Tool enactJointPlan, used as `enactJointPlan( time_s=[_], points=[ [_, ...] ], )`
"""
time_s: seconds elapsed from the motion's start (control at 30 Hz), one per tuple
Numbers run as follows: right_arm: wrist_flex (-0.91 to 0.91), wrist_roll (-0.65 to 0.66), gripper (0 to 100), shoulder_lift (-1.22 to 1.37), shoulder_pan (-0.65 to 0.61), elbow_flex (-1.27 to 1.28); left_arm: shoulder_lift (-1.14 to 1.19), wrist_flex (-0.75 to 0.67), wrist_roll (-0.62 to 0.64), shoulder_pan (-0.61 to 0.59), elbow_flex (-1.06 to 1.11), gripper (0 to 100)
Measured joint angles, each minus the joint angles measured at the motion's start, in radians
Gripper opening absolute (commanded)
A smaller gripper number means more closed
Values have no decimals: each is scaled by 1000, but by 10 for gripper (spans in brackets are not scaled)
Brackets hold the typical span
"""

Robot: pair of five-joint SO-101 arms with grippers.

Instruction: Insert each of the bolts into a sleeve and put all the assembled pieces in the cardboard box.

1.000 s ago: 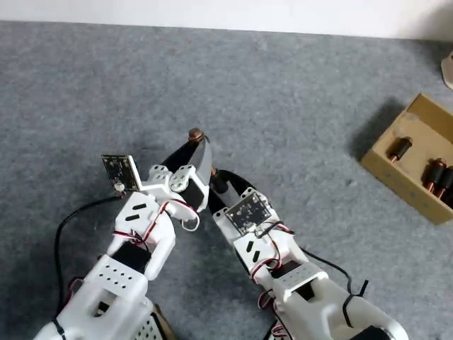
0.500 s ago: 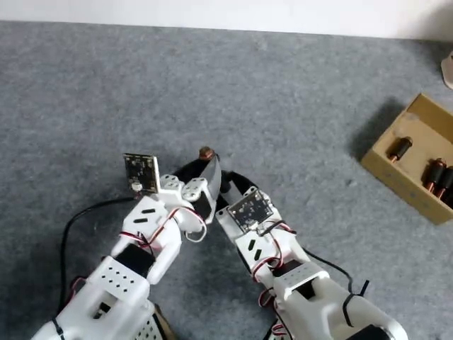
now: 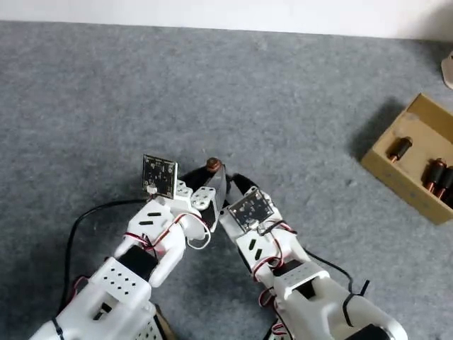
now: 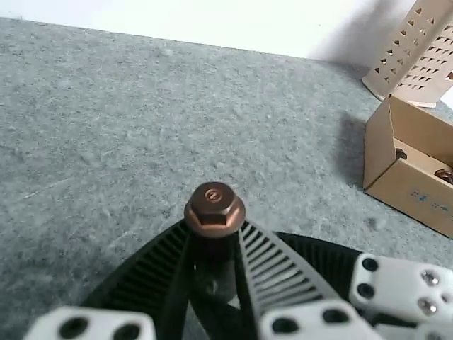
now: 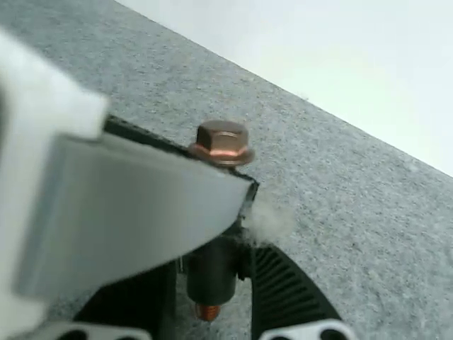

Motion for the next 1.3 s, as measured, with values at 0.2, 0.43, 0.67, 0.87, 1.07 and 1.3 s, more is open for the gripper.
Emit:
enactJointPlan(
  time_s=[0.2, 0.43, 0.67, 0.87, 1.07, 1.3],
  points=[
    [0, 2, 5, 0, 8, 0, 0, 17, 0, -2, 0, 289],
    [0, 2, 5, 0, 60, 0, 8, 107, 2, -5, 2, 339],
    [6, -46, 5, 0, 103, 0, -2, 109, 2, -3, -2, 261],
    [334, -55, 5, 0, 203, -51, 12, 118, -3, 5, 0, 207],
    [795, -121, 5, 0, 287, -288, 12, 118, -3, 0, 0, 207],
    [835, -167, 5, 0, 390, -318, 12, 118, -5, -83, 0, 210]
  ],
)
